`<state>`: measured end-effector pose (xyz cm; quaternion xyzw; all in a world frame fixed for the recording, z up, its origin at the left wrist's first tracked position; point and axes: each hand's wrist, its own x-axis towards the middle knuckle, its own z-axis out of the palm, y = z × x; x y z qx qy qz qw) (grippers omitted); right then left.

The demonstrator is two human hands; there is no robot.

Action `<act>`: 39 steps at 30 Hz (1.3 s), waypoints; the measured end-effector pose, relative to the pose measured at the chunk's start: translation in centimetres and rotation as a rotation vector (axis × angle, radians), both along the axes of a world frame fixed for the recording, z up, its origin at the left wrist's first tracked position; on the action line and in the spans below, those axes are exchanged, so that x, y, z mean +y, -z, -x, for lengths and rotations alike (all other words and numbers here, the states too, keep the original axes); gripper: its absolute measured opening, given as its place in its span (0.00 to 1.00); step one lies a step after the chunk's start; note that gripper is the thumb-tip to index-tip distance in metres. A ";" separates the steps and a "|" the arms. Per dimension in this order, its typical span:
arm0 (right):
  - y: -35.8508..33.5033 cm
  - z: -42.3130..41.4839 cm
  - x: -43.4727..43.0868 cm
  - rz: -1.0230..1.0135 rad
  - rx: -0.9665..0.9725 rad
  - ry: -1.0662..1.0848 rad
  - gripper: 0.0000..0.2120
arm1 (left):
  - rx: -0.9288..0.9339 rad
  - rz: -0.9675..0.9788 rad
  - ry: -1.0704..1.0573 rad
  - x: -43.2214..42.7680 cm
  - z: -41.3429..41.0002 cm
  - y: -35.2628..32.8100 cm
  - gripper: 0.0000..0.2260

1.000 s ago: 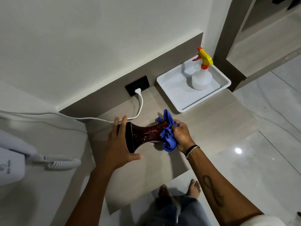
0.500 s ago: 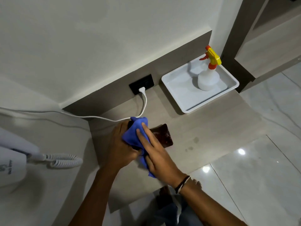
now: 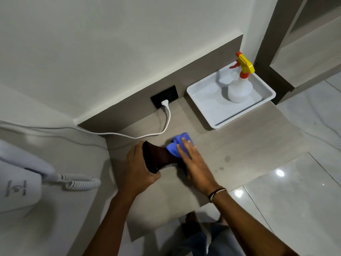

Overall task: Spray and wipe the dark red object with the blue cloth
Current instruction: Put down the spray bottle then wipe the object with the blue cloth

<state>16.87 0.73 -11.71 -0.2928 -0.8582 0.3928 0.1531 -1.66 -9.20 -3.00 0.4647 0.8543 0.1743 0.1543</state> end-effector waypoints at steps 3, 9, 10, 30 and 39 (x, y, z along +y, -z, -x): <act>-0.9 0.8 -0.2 0.104 0.026 0.075 0.36 | 0.057 0.009 0.022 1.1 -0.5 -0.3 0.34; -1.2 2.5 -3.4 -0.013 0.258 -0.095 0.32 | 0.073 -0.066 0.125 0.7 -0.3 -0.7 0.32; -0.2 1.5 -2.0 -0.059 0.191 -0.092 0.33 | 0.080 -0.061 0.126 0.7 -0.3 -0.6 0.31; 1.5 -0.4 6.1 1.296 0.414 0.659 0.21 | -0.256 0.131 0.013 0.7 -0.1 -0.5 0.67; 0.8 -0.1 7.6 1.079 0.307 0.617 0.24 | 0.110 0.025 0.115 1.0 0.1 1.1 0.58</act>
